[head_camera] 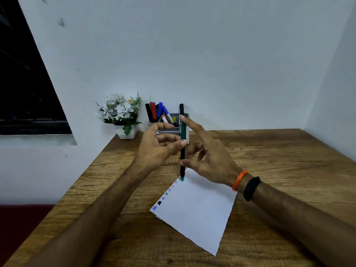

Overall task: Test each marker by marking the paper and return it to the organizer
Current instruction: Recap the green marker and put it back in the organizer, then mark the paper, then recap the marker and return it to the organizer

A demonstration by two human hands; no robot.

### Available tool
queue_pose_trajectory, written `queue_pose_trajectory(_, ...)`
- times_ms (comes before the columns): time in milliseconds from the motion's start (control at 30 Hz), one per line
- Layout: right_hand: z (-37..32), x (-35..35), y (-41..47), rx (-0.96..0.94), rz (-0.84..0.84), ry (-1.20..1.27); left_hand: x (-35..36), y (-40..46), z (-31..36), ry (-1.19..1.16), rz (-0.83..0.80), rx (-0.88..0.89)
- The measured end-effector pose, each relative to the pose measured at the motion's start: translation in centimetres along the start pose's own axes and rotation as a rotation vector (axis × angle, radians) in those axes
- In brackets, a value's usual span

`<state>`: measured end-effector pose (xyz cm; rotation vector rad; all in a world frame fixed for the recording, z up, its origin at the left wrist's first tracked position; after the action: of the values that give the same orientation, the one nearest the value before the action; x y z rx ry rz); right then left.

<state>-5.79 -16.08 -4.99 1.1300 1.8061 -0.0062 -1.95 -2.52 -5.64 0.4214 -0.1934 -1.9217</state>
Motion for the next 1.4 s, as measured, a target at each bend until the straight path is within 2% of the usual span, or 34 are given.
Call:
queue_pose_trajectory(133,0.4,-0.2,0.1,0.016,0.009,-0.008,-0.8,0.4,-1.7,0.066,-0.038,-0.080)
queue_pose_trajectory(200,0.8,-0.5,0.2,0.030,0.022,-0.023,-1.7,0.3,-2.8,0.348,-0.024,-0.161)
queue_pose_trajectory(300,1.6,-1.0,1.1,0.050,0.011,-0.049,-2.9,0.4,-5.2,0.922,-0.060,-0.303)
queue_pose_trajectory(400,2.6,-1.8,3.2,0.098,0.012,-0.062,-3.5,0.5,-8.0,1.119,-0.125,-0.422)
queue_pose_trajectory(500,3.3,-2.5,6.0,0.125,0.050,-0.072,-3.5,0.5,-9.3,1.152,-0.165,-0.458)
queue_pose_trajectory(800,4.8,-2.3,14.0,0.086,0.216,-0.066,-3.7,0.4,-9.4,1.163,-0.142,-0.463)
queue_pose_trajectory(1033,4.9,-1.6,16.7,0.053,0.310,-0.083,-3.7,0.5,-9.4,1.164,-0.136,-0.459)
queue_pose_trajectory(1400,5.0,-1.0,17.3,0.098,0.249,-0.147,-3.9,0.6,-9.6,1.164,-0.128,-0.449)
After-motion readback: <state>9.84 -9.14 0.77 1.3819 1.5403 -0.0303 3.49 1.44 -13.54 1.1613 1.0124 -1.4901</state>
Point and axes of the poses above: each hand's wrist, its own y-axis towards the middle knuckle, its own x-axis out of the palm, z = x × y, the point moved 8 cm from there along y, towards the middle knuckle, and after that the axes turned 15 degrees about -z, right-handed, at the moved point
